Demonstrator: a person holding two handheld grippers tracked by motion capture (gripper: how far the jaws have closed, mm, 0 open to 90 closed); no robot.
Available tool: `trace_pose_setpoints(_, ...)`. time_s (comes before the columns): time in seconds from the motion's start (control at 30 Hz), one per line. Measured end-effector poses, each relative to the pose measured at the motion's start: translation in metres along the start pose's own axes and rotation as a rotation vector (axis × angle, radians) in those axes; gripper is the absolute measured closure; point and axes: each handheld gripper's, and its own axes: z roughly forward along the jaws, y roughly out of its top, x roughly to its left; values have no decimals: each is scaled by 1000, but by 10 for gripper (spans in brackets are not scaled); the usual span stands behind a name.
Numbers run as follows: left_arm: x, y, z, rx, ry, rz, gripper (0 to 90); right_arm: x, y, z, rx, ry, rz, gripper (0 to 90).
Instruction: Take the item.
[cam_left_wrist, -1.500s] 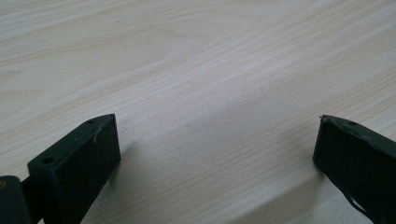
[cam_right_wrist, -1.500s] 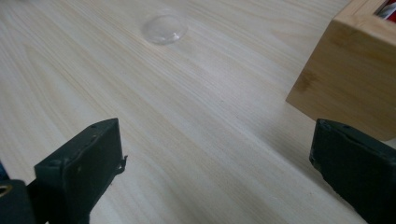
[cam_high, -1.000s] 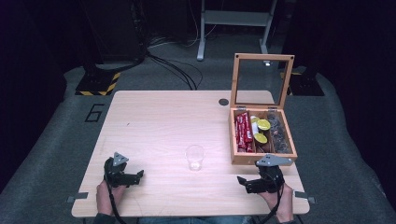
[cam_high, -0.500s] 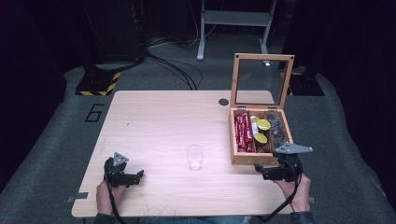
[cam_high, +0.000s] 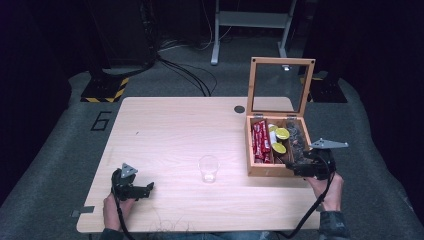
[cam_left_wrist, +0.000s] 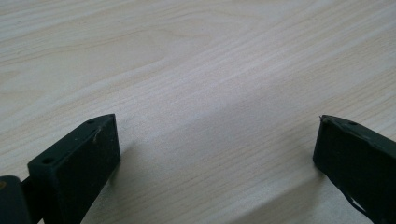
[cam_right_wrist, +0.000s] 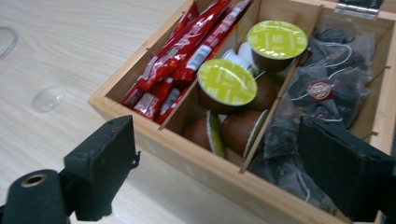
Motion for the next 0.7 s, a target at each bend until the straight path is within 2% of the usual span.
trace_pose_setpoints(0.13,0,0,0,-1,0,0,2,-13,4,4,1,-10,35,141)
trace_pose_setpoints(0.27,0,0,0,0,-2,-3,2,-25,7,9,3,-22,68,204)
trace_pose_setpoints(0.37,0,0,0,0,0,-1,2,-32,8,13,11,-32,98,284)
trace_pose_setpoints(0.57,0,0,0,0,-1,-2,2,-42,8,22,50,-72,120,423)
trace_pose_setpoints(0.7,0,0,0,0,0,-1,2,-45,9,30,75,-86,127,466)
